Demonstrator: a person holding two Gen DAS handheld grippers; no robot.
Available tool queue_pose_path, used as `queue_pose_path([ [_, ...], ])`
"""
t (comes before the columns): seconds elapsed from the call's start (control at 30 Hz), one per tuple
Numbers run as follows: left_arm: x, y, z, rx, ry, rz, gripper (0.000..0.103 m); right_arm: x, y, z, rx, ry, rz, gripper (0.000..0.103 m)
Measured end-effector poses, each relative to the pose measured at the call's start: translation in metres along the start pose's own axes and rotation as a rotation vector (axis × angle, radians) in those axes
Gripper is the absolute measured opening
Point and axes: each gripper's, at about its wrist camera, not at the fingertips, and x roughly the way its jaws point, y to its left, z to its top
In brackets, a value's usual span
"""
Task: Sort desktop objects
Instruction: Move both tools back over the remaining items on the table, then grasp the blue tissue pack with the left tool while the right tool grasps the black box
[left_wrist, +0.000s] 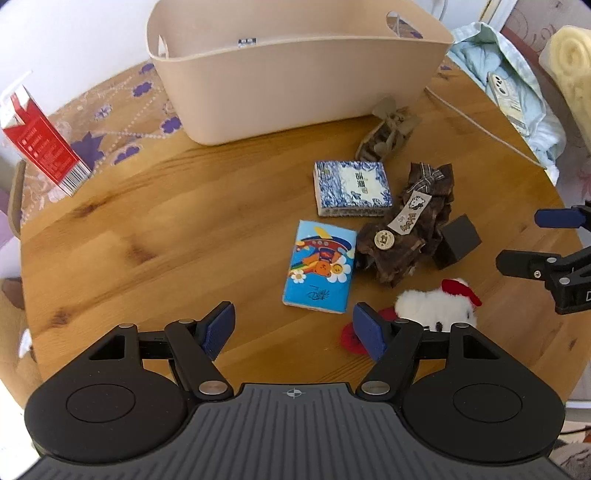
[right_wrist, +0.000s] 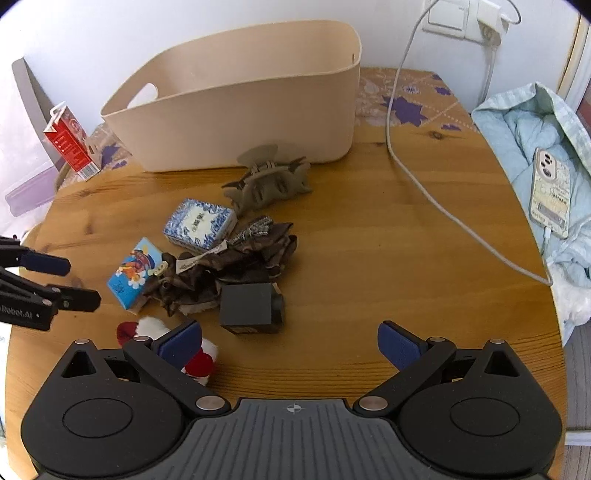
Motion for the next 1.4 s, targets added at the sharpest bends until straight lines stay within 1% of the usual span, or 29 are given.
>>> queue_pose_path([
  [0.07,0.007,-0.002,0.001,-0.016,0.012,-0.006,0.072,0.004,0.002,0.001,-0.003,0.001,-0.003,0.103],
  [0.23,0.020,-0.005,0.006,-0.020,0.028,-0.005,0.072,0.014,0.014,0.004,-0.048,0.004,-0.006,0.103],
  [0.43,0.033,-0.006,0.014,-0.049,0.055,-0.011,0.072,0.030,0.028,0.009,-0.106,0.023,-0.037,0.103],
  [0.67,0.051,-0.005,0.018,-0.046,0.087,0.015,0.072,0.046,0.028,0.012,-0.127,0.044,-0.062,0.103],
  [0.73,0.055,-0.006,0.018,-0.033,0.086,0.024,0.075,0.050,0.026,0.012,-0.116,0.049,-0.062,0.099],
  [0.77,0.056,-0.007,0.018,-0.019,0.078,0.033,0.075,0.052,0.025,0.012,-0.108,0.050,-0.062,0.095],
  [0.83,0.057,-0.010,0.018,0.010,0.061,0.051,0.077,0.054,0.023,0.011,-0.098,0.055,-0.053,0.092],
  [0.87,0.058,-0.011,0.019,0.016,0.055,0.054,0.077,0.055,0.023,0.010,-0.100,0.054,-0.056,0.089],
  [0.9,0.058,-0.011,0.019,0.015,0.050,0.054,0.077,0.056,0.023,0.010,-0.105,0.053,-0.064,0.085],
  [0.97,0.059,-0.010,0.021,0.004,0.052,0.057,0.077,0.058,0.023,0.008,-0.102,0.054,-0.068,0.082],
  [1.07,0.059,-0.012,0.022,0.019,0.049,0.060,0.077,0.058,0.021,0.007,-0.079,0.048,-0.060,0.076],
  [1.17,0.059,-0.012,0.022,0.041,0.040,0.054,0.073,0.058,0.023,0.007,-0.095,0.039,-0.081,0.069],
  [1.2,0.058,-0.012,0.022,0.044,0.037,0.053,0.068,0.058,0.023,0.007,-0.100,0.036,-0.083,0.063],
  [1.23,0.057,-0.012,0.022,0.046,0.034,0.052,0.061,0.058,0.023,0.008,-0.102,0.032,-0.086,0.060],
  [1.27,0.056,-0.012,0.023,0.049,0.031,0.051,0.058,0.058,0.023,0.008,-0.103,0.030,-0.088,0.055],
  [1.3,0.055,-0.012,0.024,0.049,0.029,0.051,0.052,0.058,0.024,0.008,-0.106,0.029,-0.090,0.053],
  [1.37,0.054,-0.012,0.024,0.057,0.029,0.051,0.051,0.057,0.024,0.008,-0.106,0.030,-0.095,0.050],
  [1.4,0.054,-0.011,0.023,0.065,0.026,0.049,0.051,0.057,0.023,0.008,-0.105,0.030,-0.099,0.045],
])
